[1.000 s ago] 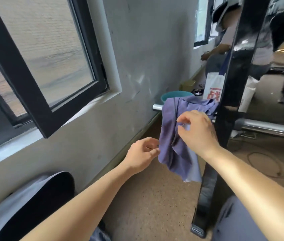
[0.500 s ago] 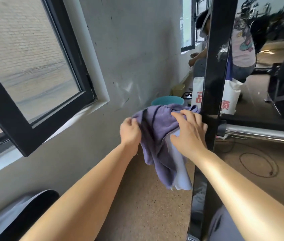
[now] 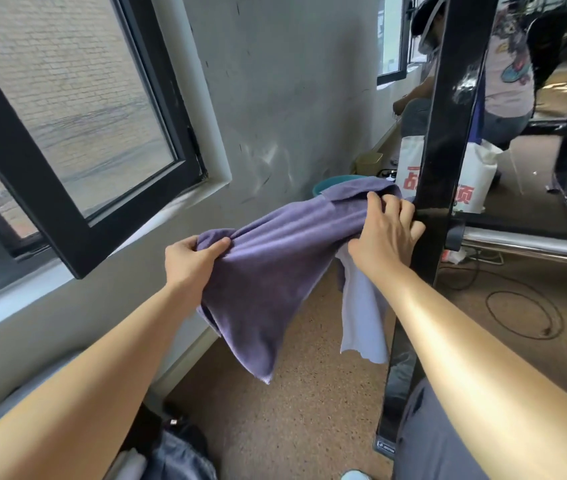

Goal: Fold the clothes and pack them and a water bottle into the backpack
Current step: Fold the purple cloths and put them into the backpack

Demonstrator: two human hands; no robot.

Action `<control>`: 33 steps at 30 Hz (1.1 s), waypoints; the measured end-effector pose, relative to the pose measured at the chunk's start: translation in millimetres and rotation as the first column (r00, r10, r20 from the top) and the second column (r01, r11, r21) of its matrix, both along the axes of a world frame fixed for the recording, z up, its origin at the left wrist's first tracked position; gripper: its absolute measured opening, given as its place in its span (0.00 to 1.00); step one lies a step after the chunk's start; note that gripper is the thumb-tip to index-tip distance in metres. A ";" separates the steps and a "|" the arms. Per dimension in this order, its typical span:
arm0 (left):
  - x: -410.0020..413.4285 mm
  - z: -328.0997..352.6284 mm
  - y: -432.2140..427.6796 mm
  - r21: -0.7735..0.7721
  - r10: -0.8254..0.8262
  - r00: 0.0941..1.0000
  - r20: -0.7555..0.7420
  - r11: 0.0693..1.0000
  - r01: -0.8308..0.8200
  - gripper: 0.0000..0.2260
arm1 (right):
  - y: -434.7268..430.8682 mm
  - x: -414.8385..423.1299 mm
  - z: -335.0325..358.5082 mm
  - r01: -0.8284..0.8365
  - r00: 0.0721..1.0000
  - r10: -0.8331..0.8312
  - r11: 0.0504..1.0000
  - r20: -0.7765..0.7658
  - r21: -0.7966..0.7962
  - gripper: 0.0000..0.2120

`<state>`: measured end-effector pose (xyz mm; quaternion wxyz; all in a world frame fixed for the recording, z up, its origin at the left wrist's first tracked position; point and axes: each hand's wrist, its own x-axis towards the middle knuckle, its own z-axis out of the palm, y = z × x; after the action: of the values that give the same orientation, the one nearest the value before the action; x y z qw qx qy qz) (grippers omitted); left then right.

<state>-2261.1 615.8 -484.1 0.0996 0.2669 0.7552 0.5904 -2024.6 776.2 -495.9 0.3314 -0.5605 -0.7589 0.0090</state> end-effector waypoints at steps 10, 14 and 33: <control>-12.3 4.4 -31.6 0.022 0.527 0.848 0.058 0.849 -0.528 0.10 | -1.6 1.3 2.0 0.012 0.999 -0.012 1.000 -0.047 0.015 0.31; -16.2 4.7 -46.7 0.019 0.533 0.846 -0.007 0.846 -0.532 0.12 | 0.1 -1.2 -0.9 0.018 1.000 -0.018 0.999 0.018 0.046 0.24; -7.3 0.7 -89.7 0.017 -0.143 0.984 -0.104 0.989 0.145 0.05 | -53.8 -21.0 8.6 -0.299 0.934 0.334 0.924 -0.125 0.239 0.32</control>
<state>-2268.4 526.0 -483.4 0.0998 0.3520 0.7306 0.5765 -2045.6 722.3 -487.3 0.4458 -0.3881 -0.8062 0.0258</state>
